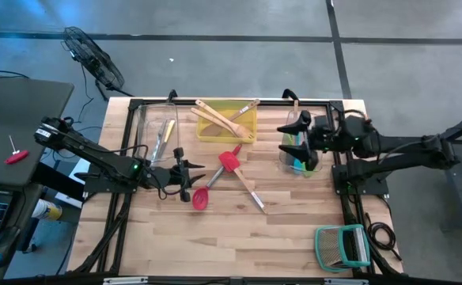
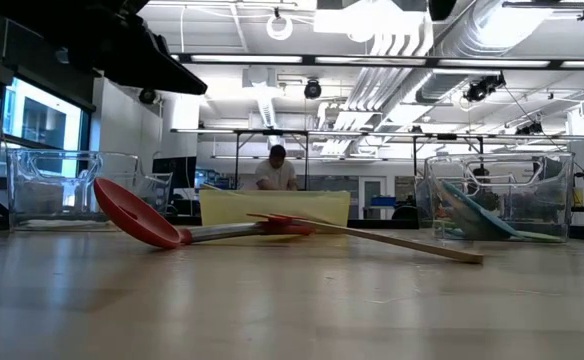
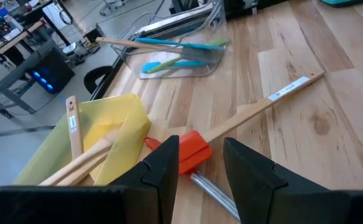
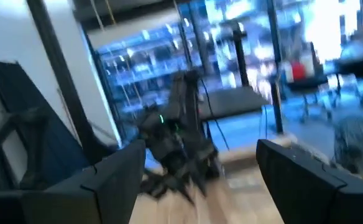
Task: Pick & Place Kitchen Items
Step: Put the red spatula into the right transparent bin
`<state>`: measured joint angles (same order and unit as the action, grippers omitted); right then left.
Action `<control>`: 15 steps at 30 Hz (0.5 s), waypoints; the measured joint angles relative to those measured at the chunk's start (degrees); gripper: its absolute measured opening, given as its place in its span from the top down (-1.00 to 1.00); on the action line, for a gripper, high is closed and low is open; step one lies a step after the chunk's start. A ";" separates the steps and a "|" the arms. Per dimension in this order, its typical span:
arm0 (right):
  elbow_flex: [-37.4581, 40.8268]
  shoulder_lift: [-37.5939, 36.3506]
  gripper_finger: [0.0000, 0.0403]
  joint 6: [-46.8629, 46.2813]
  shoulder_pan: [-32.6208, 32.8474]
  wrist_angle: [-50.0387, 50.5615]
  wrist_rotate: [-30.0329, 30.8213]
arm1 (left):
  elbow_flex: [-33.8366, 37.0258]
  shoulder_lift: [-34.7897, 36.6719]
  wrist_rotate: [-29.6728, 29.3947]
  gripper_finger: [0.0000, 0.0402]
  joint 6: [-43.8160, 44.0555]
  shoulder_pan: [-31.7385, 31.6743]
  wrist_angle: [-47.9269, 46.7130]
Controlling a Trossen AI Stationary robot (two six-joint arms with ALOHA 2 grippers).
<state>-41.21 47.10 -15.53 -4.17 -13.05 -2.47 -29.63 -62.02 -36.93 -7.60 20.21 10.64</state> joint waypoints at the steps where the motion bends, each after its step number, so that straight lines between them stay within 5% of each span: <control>1: 0.00 -0.01 -0.48 0.80 -0.03 -1.81 -0.47 | 0.00 0.00 -0.02 0.39 -0.04 0.00 0.04; 5: -0.19 0.03 -0.48 5.50 -0.10 -3.62 -0.06 | 0.00 0.00 -0.02 0.39 0.27 0.00 0.06; 9: -0.53 0.90 -0.48 9.59 0.20 -7.36 7.00 | 0.00 0.00 -0.02 0.39 1.10 0.00 0.04; 15: -0.55 2.36 -0.48 13.18 0.33 -8.25 5.15 | 0.00 0.00 0.00 0.39 2.06 0.00 -0.05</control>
<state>-41.76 49.47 -2.35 -3.84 -21.30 2.69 -29.63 -62.02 -36.93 -5.54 20.21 10.59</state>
